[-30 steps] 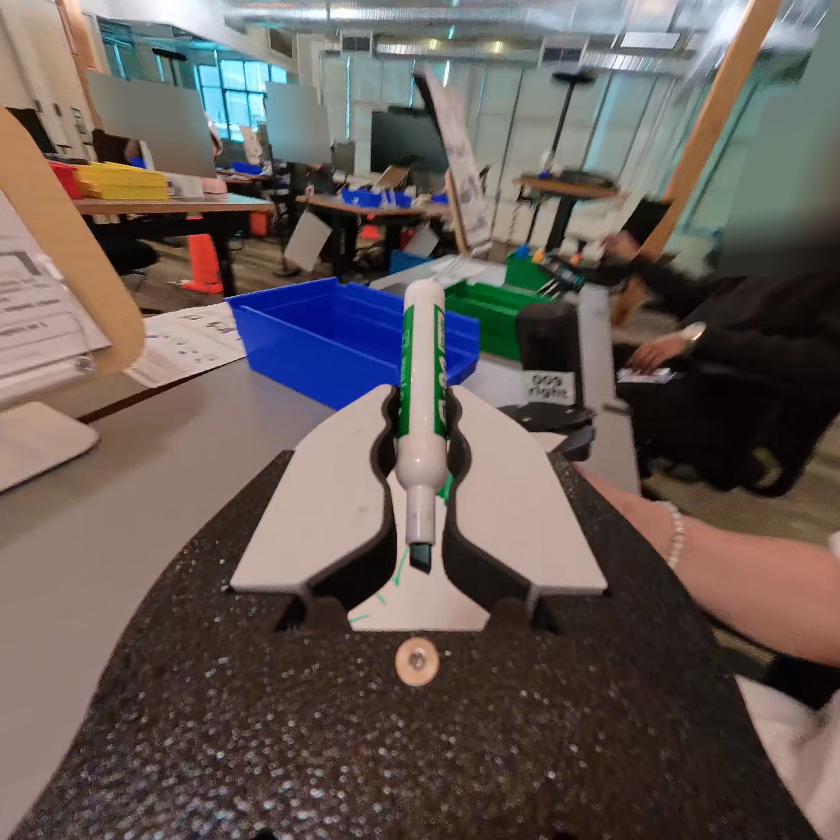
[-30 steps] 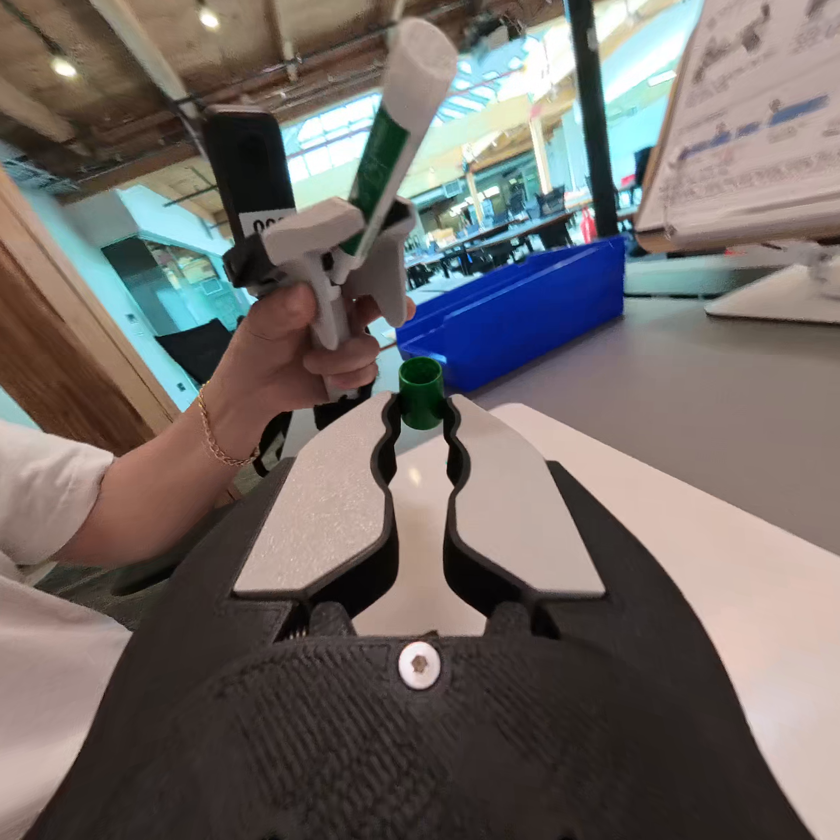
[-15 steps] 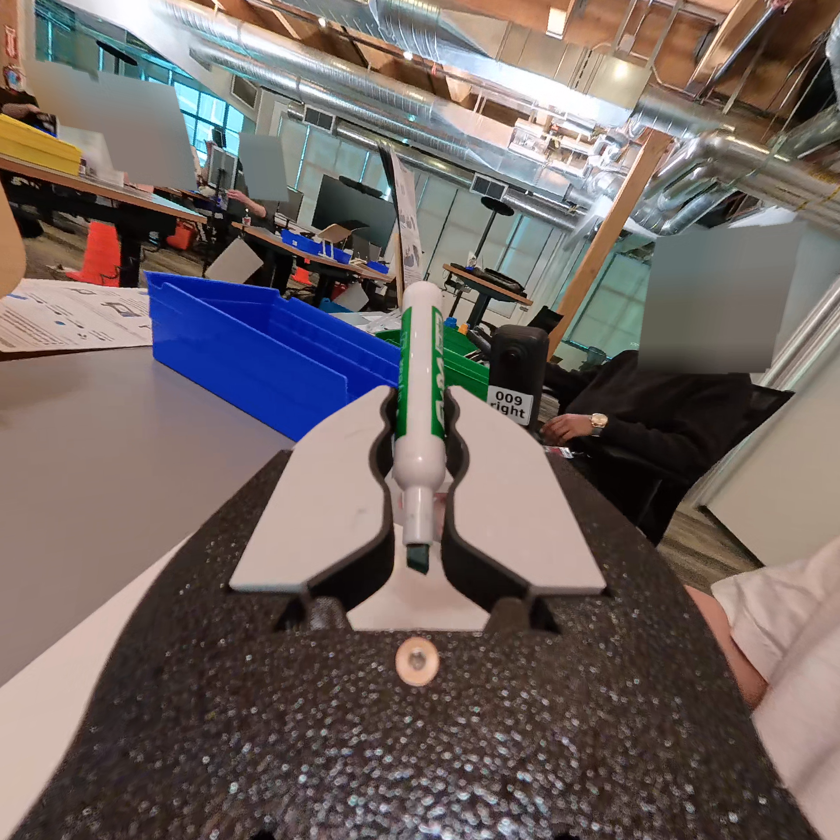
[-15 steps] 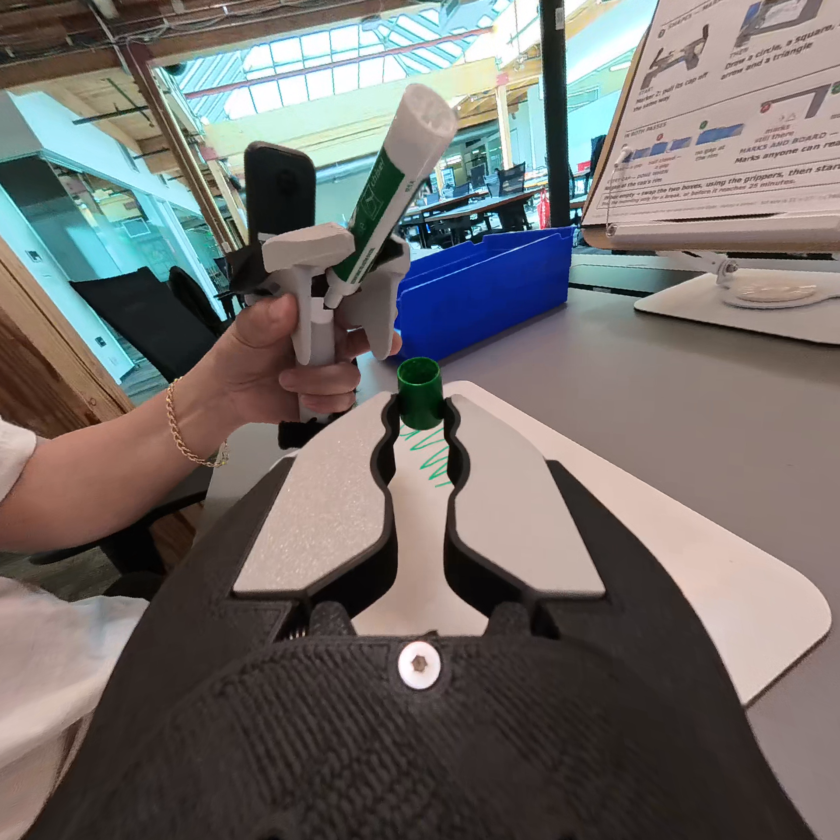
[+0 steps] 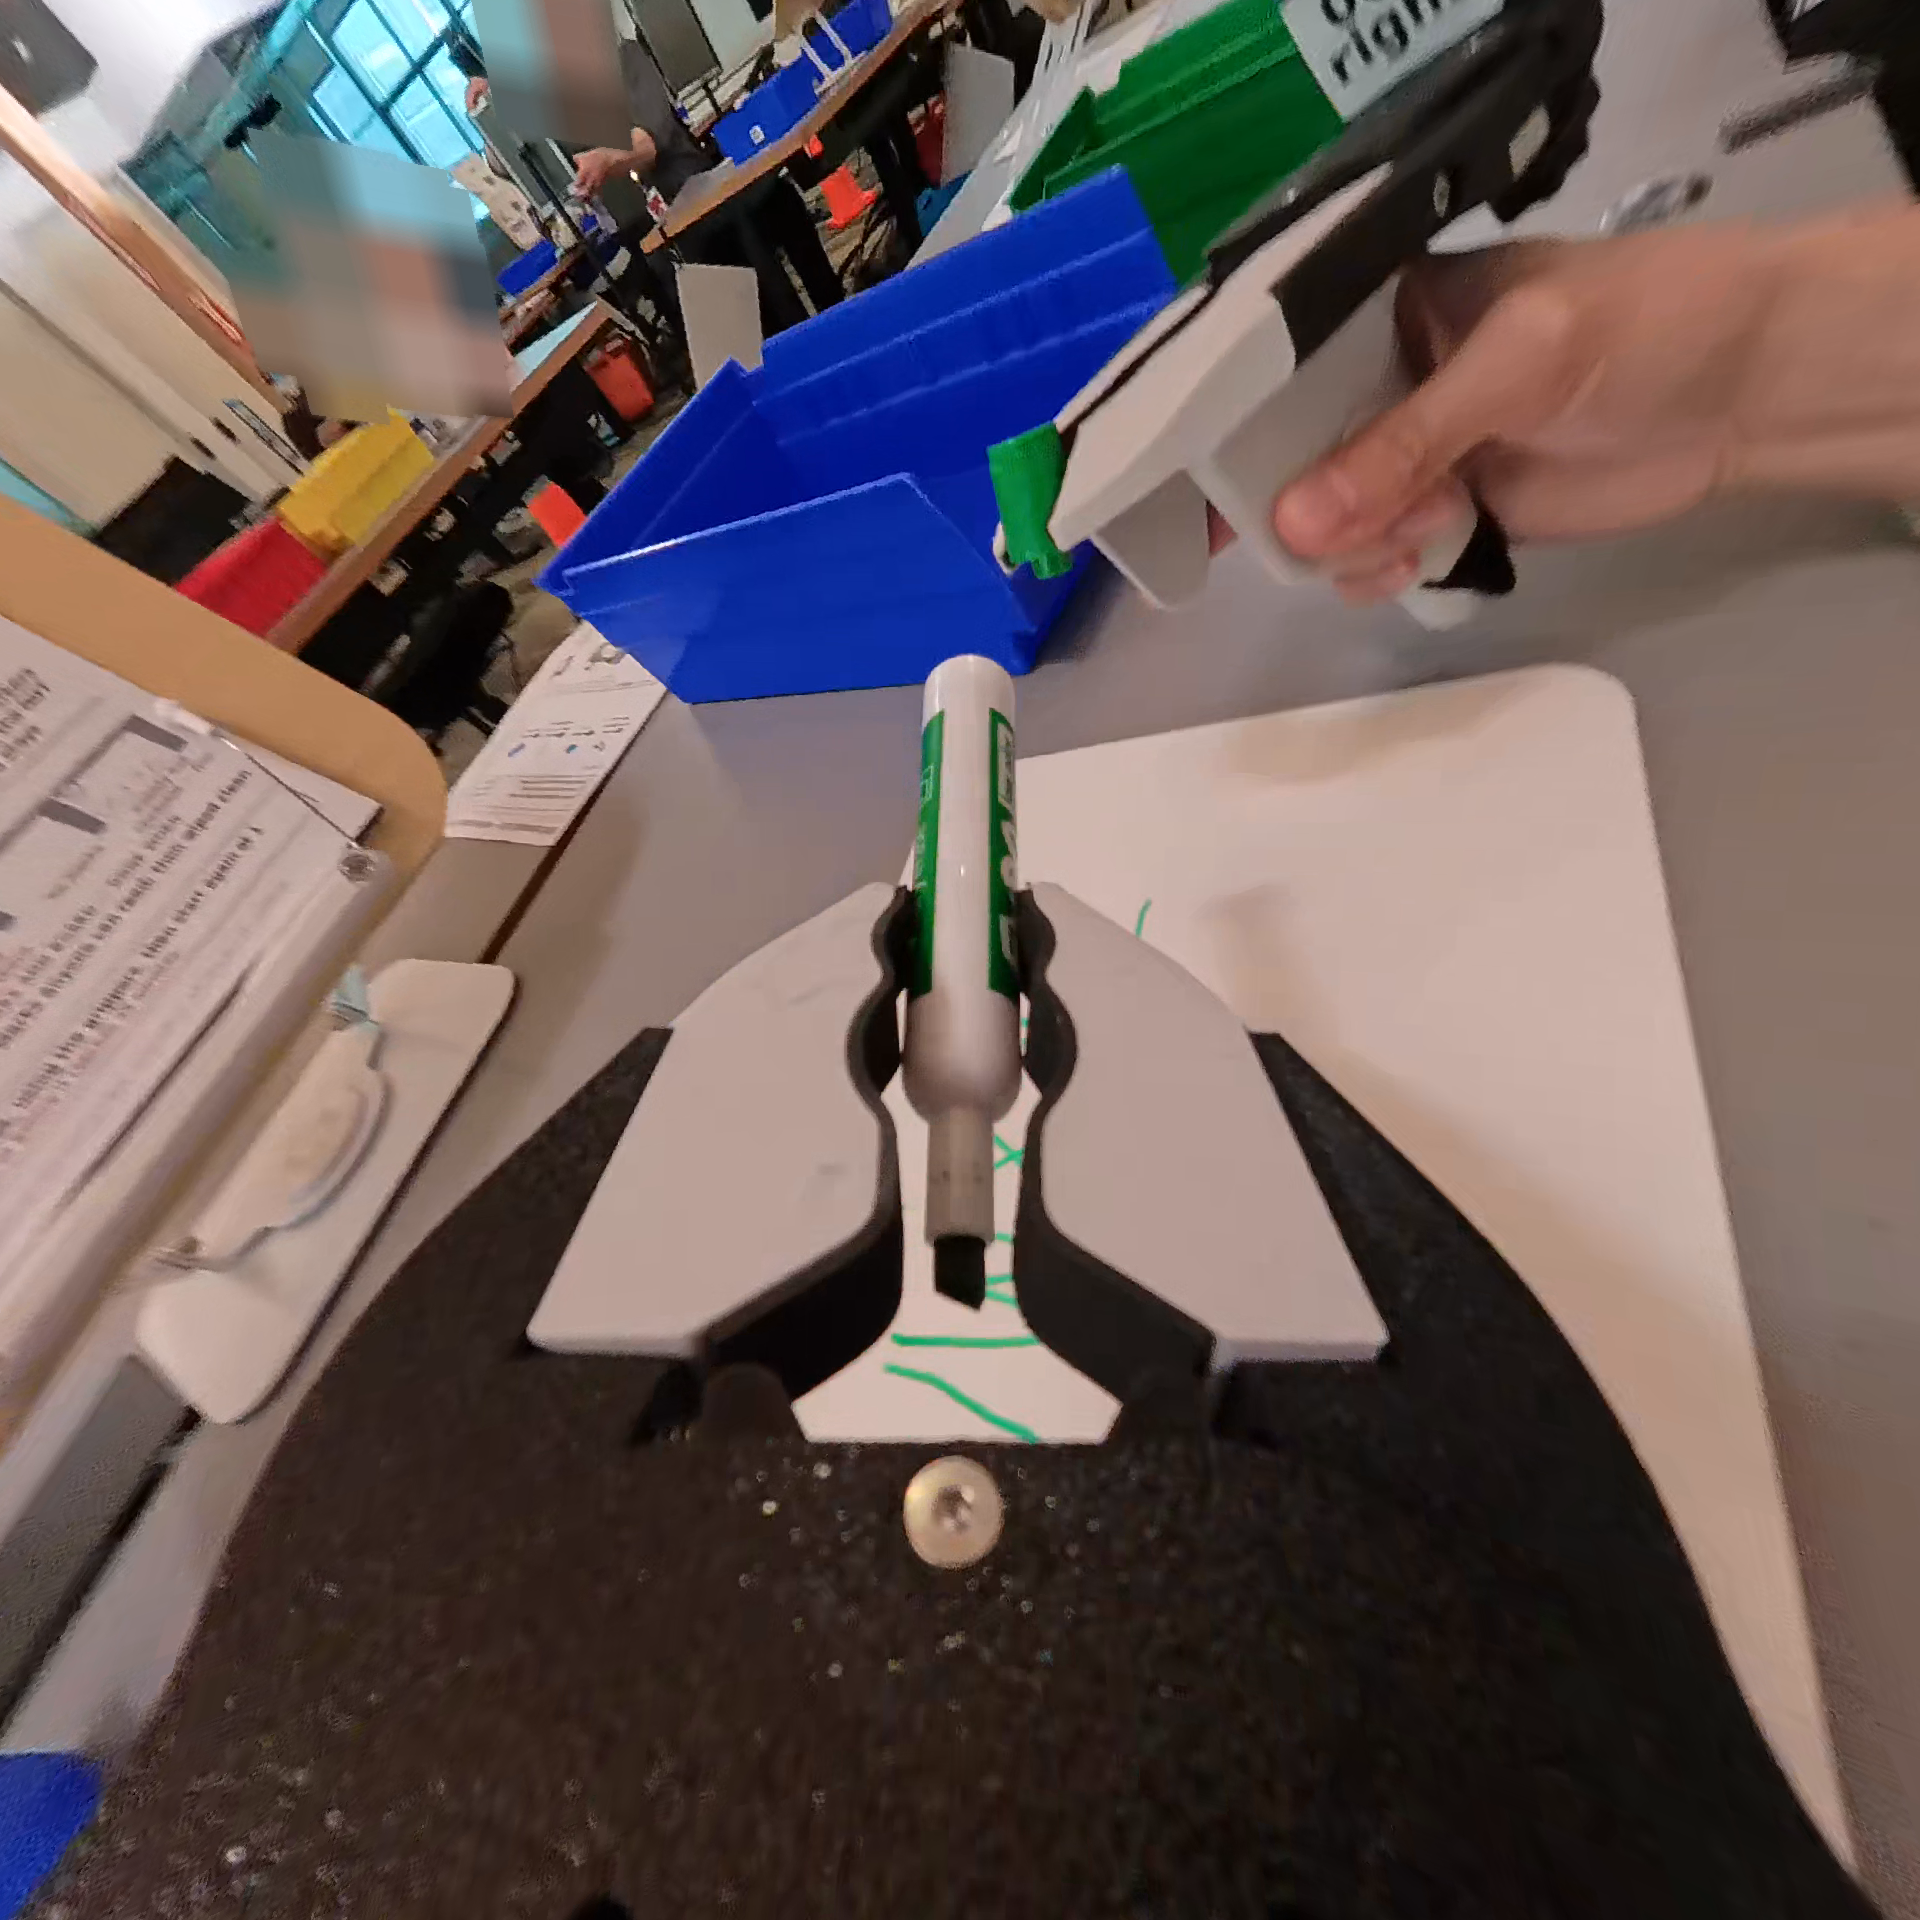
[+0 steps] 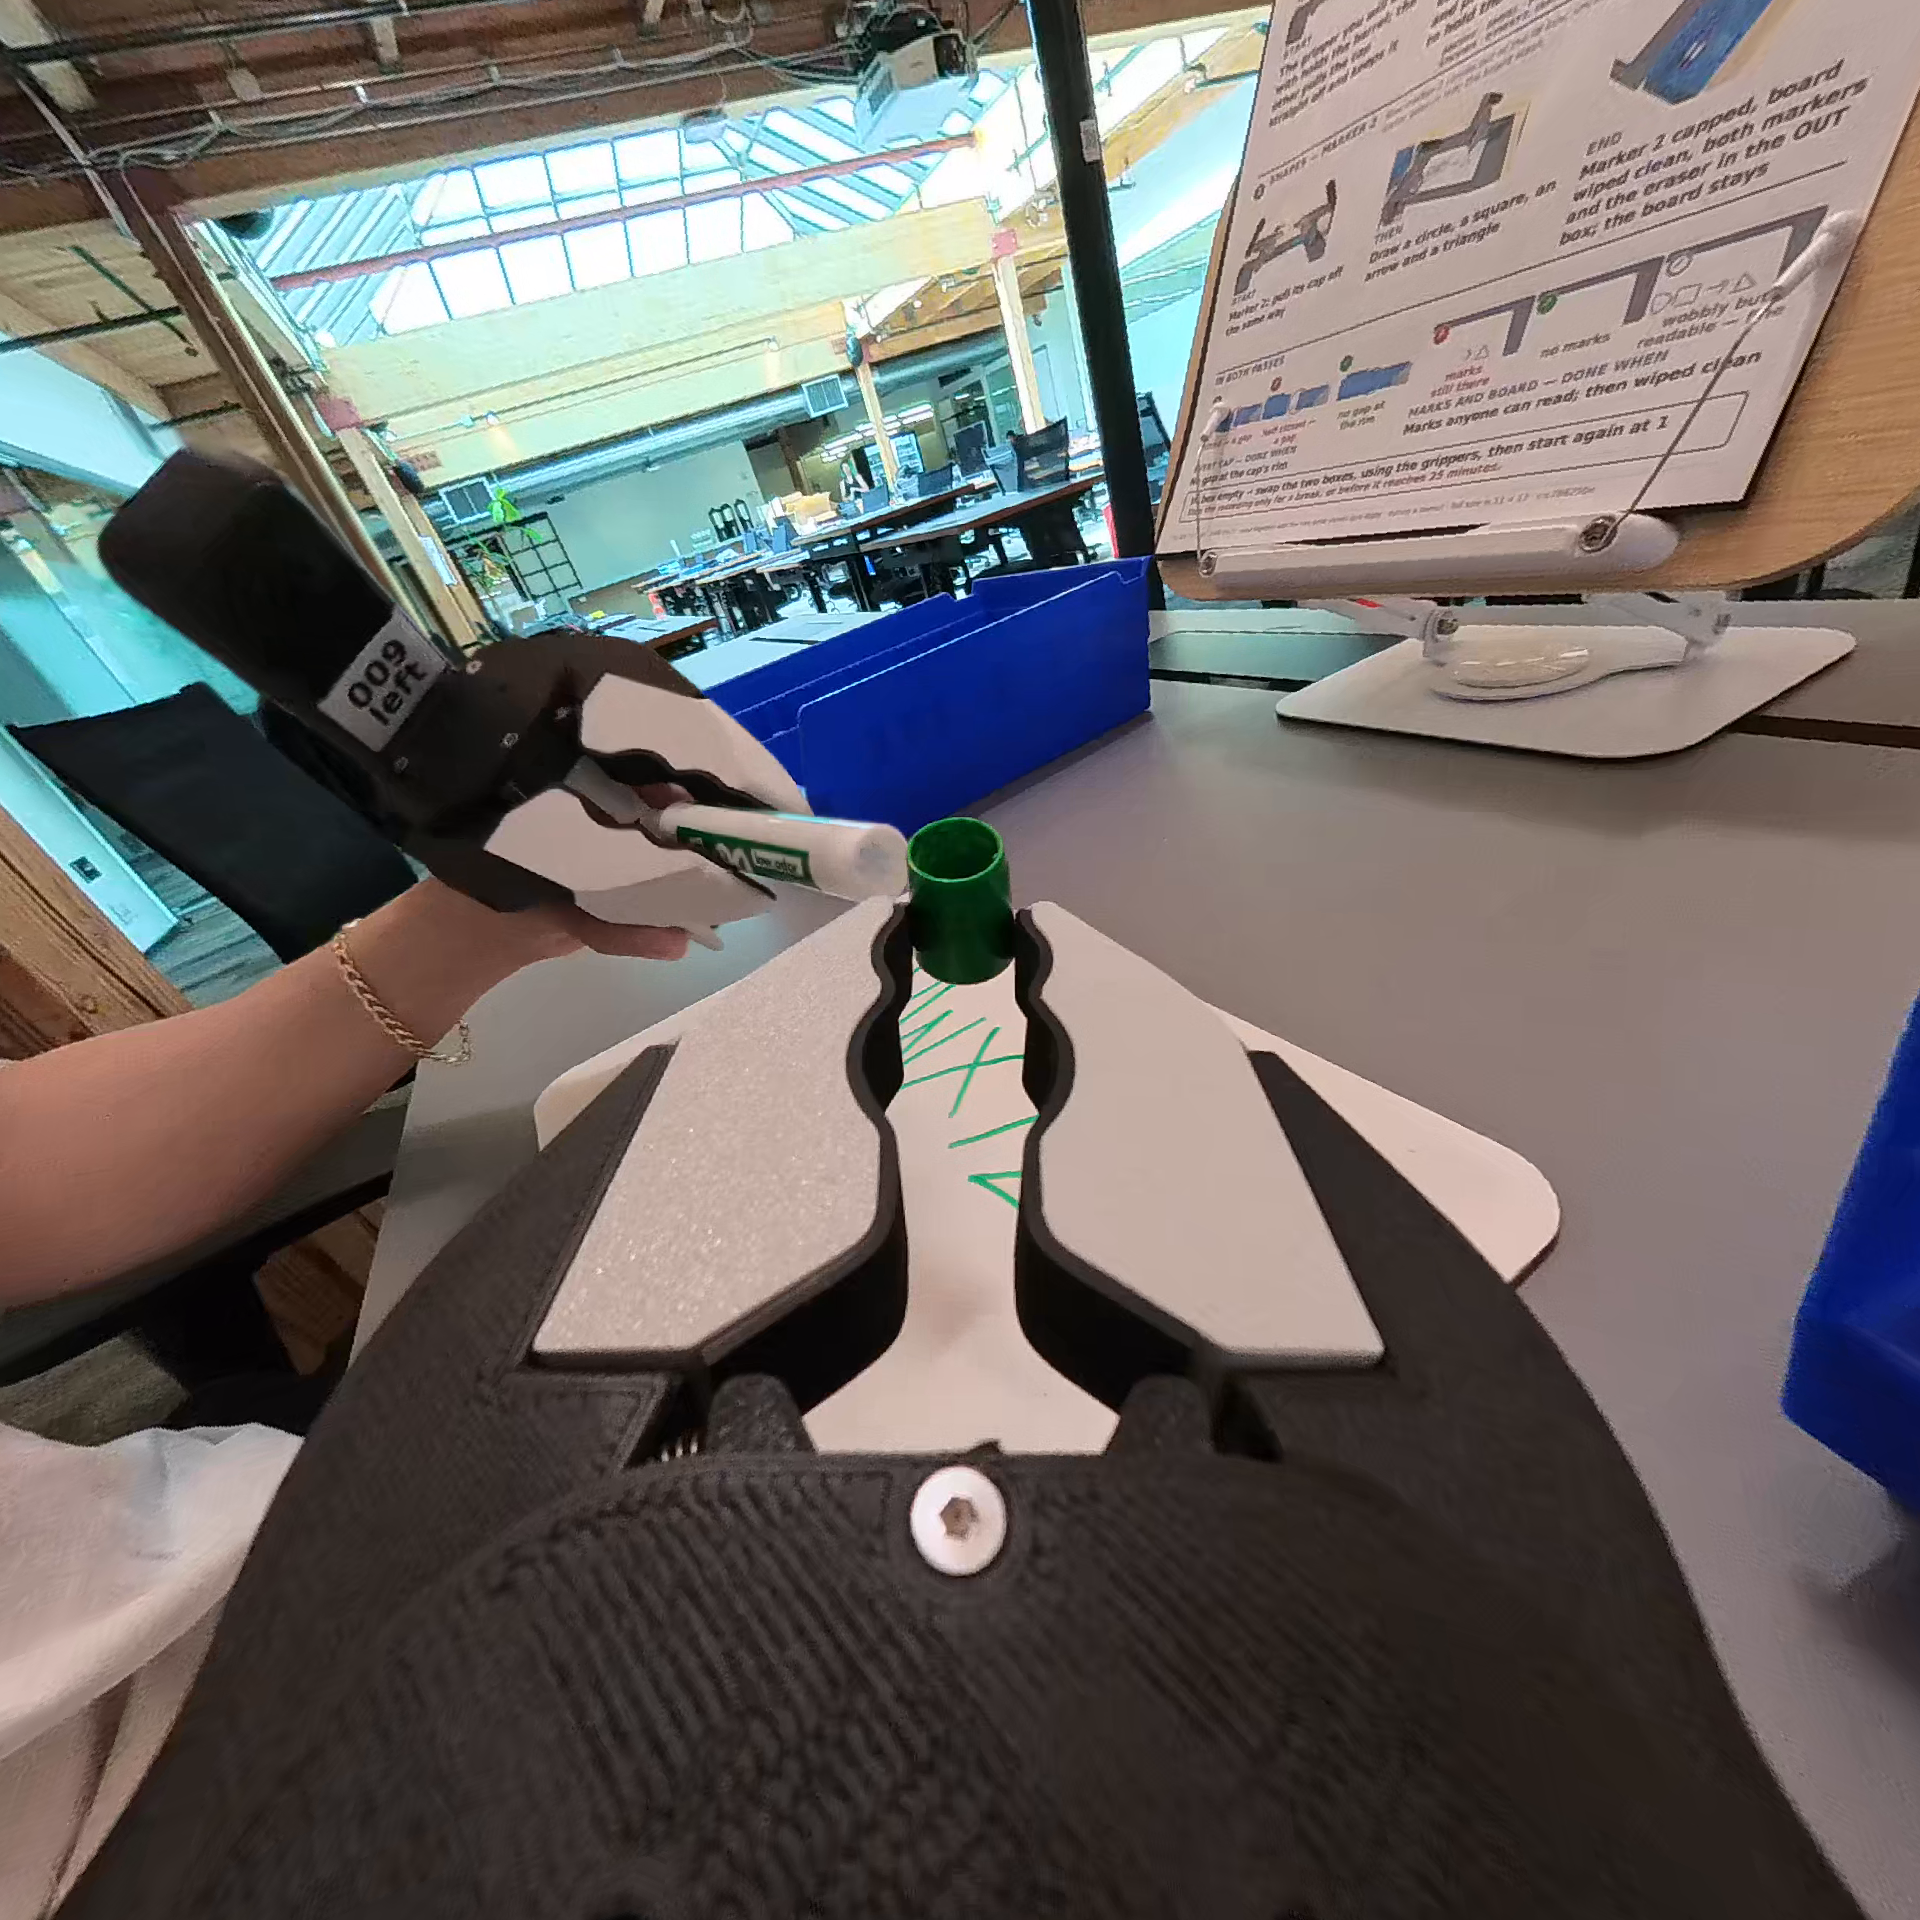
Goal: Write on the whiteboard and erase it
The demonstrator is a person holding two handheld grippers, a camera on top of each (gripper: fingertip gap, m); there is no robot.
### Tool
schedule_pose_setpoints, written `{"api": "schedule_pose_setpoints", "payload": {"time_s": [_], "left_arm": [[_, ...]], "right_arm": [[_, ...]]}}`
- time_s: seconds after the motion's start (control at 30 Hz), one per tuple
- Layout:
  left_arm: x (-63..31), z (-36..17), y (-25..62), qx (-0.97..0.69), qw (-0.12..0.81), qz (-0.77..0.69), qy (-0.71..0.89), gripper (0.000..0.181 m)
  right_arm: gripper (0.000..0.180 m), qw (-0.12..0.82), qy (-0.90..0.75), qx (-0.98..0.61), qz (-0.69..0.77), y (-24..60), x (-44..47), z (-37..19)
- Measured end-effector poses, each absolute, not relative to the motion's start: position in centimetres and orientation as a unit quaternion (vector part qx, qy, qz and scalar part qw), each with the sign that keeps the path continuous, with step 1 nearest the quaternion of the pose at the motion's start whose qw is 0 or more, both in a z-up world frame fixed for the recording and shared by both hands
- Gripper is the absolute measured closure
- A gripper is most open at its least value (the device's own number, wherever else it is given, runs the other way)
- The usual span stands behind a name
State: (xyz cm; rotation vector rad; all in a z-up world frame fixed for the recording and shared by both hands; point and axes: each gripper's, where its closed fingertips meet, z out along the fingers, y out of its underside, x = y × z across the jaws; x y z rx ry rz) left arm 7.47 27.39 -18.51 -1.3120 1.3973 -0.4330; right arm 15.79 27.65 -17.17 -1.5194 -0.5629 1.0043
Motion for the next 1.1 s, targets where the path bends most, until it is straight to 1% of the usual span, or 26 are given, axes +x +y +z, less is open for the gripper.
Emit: {"api": "schedule_pose_setpoints", "payload": {"time_s": [0.23, 0.53, 0.73, 0.83, 1.0, 1.1], "left_arm": [[7.2, -19.2, 26.9, -0.502, 0.575, -0.104, 0.638, 0.162], [7.0, -19.2, 26.3, -0.487, 0.572, -0.121, 0.649, 0.162], [6.9, -19.0, 26.2, -0.479, 0.573, -0.107, 0.657, 0.162], [7.0, -18.5, 25.8, -0.483, 0.576, -0.15, 0.643, 0.162], [7.4, -16.4, 24.4, -0.481, 0.582, -0.308, 0.579, 0.163], [7.7, -16.1, 24.2, -0.48, 0.577, -0.34, 0.566, 0.163]], "right_arm": [[0.161, 0.573, -0.25, -0.65, 0.433, 27.6, 15.3, -17.5], [0.161, 0.567, -0.251, -0.652, 0.437, 27.7, 15.3, -17.8], [0.161, 0.558, -0.261, -0.649, 0.446, 27.5, 15.0, -18.1], [0.161, 0.543, -0.29, -0.637, 0.465, 26.7, 14.2, -18.1], [0.16, 0.524, -0.323, -0.617, 0.491, 25.5, 12.5, -17.9], [0.16, 0.532, -0.325, -0.591, 0.512, 24.8, 12.0, -16.7]]}}
